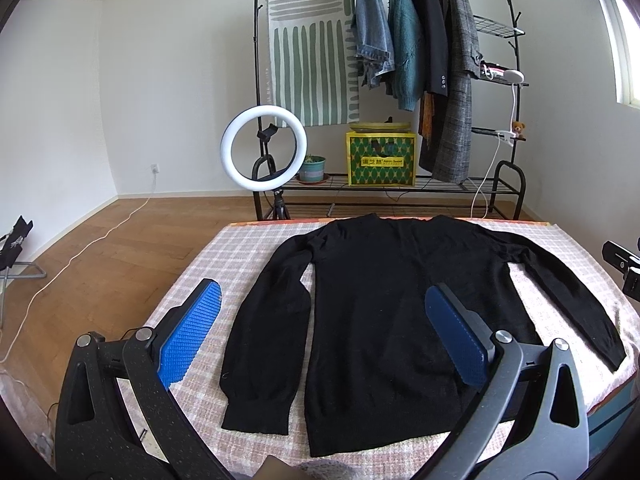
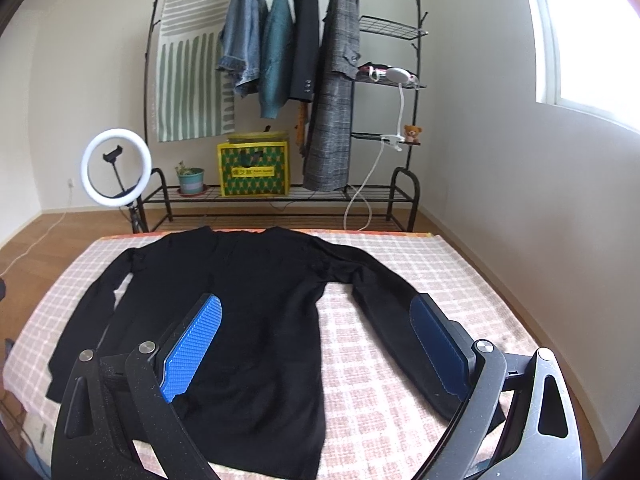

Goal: Fold large clothes
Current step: 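Lower the left tool onto the sweater's side edge and close it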

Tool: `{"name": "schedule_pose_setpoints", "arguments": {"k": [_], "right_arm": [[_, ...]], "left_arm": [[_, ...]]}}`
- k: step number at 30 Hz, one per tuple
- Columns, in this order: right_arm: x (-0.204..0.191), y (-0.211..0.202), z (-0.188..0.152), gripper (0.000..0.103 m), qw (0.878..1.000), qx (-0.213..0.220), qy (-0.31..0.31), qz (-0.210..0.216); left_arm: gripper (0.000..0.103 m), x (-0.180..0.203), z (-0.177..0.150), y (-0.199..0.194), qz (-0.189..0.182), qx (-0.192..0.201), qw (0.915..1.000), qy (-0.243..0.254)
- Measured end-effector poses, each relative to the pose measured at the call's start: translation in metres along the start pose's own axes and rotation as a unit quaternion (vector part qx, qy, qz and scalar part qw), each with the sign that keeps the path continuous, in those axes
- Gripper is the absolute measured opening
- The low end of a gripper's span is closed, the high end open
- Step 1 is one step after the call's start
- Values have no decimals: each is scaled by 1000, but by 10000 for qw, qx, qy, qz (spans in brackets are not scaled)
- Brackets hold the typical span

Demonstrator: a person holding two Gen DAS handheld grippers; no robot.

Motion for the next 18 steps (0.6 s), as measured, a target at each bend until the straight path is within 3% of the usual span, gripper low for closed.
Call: {"name": "schedule_pose_setpoints", "arguments": {"k": [12,18], "right_arm": [[-102,26,6,95,9963,-66,-549,656],[-139,45,8,95,9915,-215,-831,982]], "left_arm": [[103,-43,-5,35,444,-424,9977,-271],[102,-93,-21,62,257,-724,9941,-765]]}}
Point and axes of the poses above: each gripper's, at about its wrist camera, not at the fingertips, and y roughly the way its jaws point, x to its right, z to its top, the point moved 4 cm from there along y, roughly the way its jaws point, and after that the axes turned 4 degrees about -x, right-handed, at the moved point
